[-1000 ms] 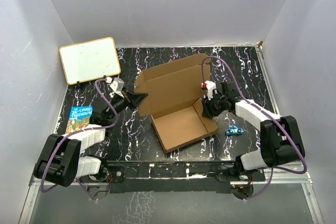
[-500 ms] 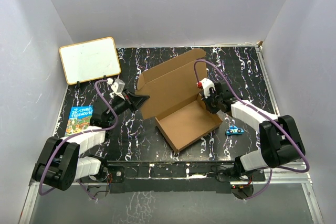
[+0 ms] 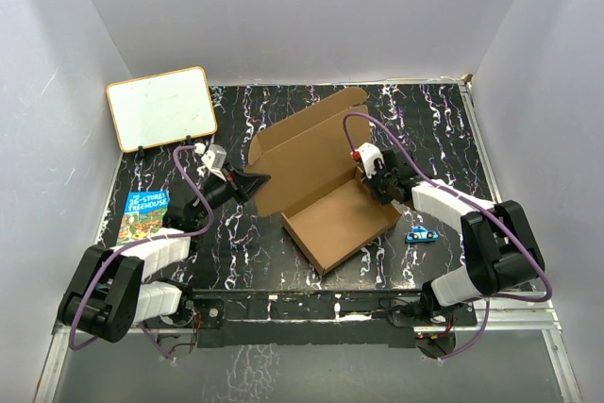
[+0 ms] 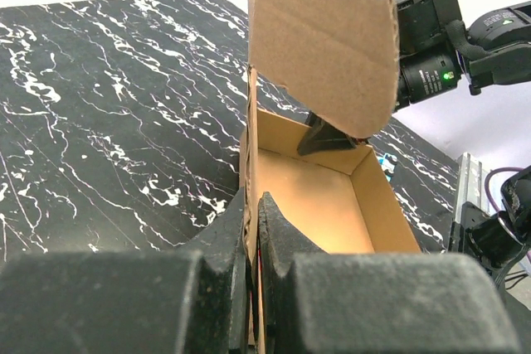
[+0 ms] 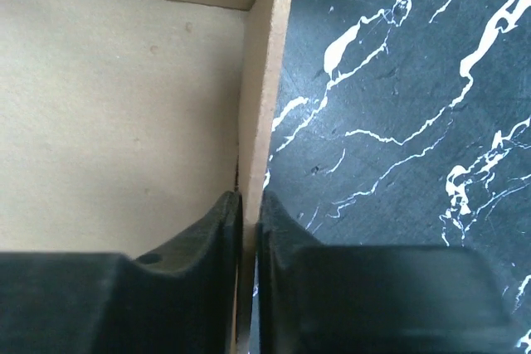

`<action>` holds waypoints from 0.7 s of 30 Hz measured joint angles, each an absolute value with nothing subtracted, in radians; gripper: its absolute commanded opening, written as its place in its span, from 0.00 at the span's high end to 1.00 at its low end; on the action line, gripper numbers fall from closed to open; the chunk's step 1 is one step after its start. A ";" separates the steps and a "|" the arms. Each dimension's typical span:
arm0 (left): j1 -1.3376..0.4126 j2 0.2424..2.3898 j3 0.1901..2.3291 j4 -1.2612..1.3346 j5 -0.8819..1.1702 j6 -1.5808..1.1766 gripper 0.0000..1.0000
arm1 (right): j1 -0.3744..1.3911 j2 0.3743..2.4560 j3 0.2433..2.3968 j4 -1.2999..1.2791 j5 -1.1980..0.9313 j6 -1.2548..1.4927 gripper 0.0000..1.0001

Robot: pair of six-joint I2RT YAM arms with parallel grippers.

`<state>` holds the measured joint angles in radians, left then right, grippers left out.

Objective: Fold the paper box

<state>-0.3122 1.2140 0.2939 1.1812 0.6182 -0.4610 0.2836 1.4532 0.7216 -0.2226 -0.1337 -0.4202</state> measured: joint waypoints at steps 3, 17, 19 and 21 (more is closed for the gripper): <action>-0.316 1.216 0.292 1.174 0.621 -0.461 1.00 | 0.290 1.460 0.722 -0.193 -0.110 -0.401 0.92; -0.316 1.216 0.292 1.172 0.616 -0.444 1.00 | 0.288 1.461 0.717 -0.231 -0.137 -0.416 0.50; -0.316 1.216 0.292 1.171 0.616 -0.439 1.00 | 0.273 1.459 0.717 -0.251 -0.178 -0.417 0.46; -0.316 1.216 0.292 1.170 0.616 -0.432 1.00 | 0.248 1.448 0.717 -0.274 -0.224 -0.419 0.42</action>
<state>-0.3161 1.2156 0.2916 1.1698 0.6159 -0.4324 0.2481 1.4475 0.7166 -0.2741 -0.2245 -0.4191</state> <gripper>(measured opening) 0.013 0.521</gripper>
